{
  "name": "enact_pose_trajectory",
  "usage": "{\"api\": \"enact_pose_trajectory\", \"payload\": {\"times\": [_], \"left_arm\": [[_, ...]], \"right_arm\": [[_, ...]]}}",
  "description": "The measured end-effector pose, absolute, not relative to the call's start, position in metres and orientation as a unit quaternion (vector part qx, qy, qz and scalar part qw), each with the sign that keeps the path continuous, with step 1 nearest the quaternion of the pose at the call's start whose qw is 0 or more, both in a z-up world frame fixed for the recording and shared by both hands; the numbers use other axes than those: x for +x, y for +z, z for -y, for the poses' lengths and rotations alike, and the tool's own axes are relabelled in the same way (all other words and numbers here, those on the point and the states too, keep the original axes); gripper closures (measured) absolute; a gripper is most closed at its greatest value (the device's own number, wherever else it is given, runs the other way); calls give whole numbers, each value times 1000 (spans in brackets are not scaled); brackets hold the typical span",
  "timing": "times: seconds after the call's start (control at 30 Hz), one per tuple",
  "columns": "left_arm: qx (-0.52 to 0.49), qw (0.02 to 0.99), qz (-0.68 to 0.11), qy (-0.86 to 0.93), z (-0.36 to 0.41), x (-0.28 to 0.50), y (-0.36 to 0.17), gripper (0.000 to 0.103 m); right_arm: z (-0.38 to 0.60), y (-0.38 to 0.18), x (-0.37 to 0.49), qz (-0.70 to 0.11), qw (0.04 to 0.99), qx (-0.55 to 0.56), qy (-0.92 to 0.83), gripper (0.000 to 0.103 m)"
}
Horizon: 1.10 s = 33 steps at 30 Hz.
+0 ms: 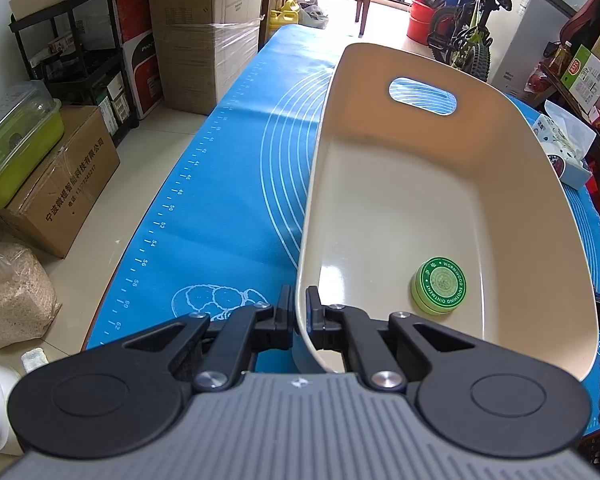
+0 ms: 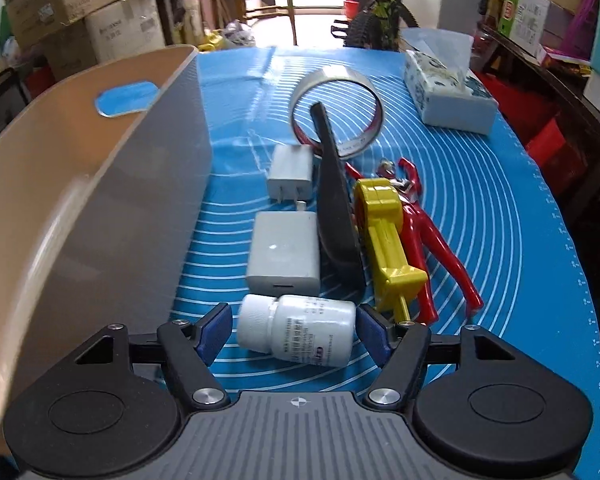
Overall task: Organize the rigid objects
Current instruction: 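Move the right gripper to the white pill bottle and grasp it, then carry the pill bottle into the basket and release it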
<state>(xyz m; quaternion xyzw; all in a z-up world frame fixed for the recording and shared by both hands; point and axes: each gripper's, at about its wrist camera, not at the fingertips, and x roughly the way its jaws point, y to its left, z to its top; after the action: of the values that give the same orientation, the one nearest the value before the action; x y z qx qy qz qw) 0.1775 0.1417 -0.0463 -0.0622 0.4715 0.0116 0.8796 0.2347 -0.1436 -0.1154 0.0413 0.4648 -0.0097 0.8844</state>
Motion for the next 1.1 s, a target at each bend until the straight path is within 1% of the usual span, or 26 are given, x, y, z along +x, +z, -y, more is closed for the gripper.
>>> {"api": "enact_pose_trajectory", "payload": {"times": [0.1, 0.17, 0.2, 0.23, 0.4, 0.57, 0.87, 1.1], "left_arm": [[-61, 880, -471, 12, -142, 178, -46, 95], [-61, 880, -471, 12, -142, 178, -46, 95], [-62, 880, -471, 12, -142, 177, -46, 95], [-62, 880, -471, 12, -142, 177, -46, 95], [-63, 879, -472, 12, -141, 178, -47, 95], [-64, 879, -472, 12, -142, 178, -47, 95], [-64, 879, -472, 12, -142, 178, -47, 95], [-65, 879, -472, 12, -142, 178, -47, 95]], "right_arm": [[144, -123, 239, -471, 881, 48, -20, 30], [144, -127, 240, -473, 879, 53, -22, 33], [145, -127, 239, -471, 880, 56, -20, 36], [145, -127, 238, -468, 882, 57, -19, 37], [145, -119, 228, -452, 890, 52, -12, 37], [147, -91, 219, -425, 903, 66, 4, 37], [130, -25, 218, -344, 936, 65, 41, 37], [92, -5, 234, -330, 938, 26, 101, 37]]}}
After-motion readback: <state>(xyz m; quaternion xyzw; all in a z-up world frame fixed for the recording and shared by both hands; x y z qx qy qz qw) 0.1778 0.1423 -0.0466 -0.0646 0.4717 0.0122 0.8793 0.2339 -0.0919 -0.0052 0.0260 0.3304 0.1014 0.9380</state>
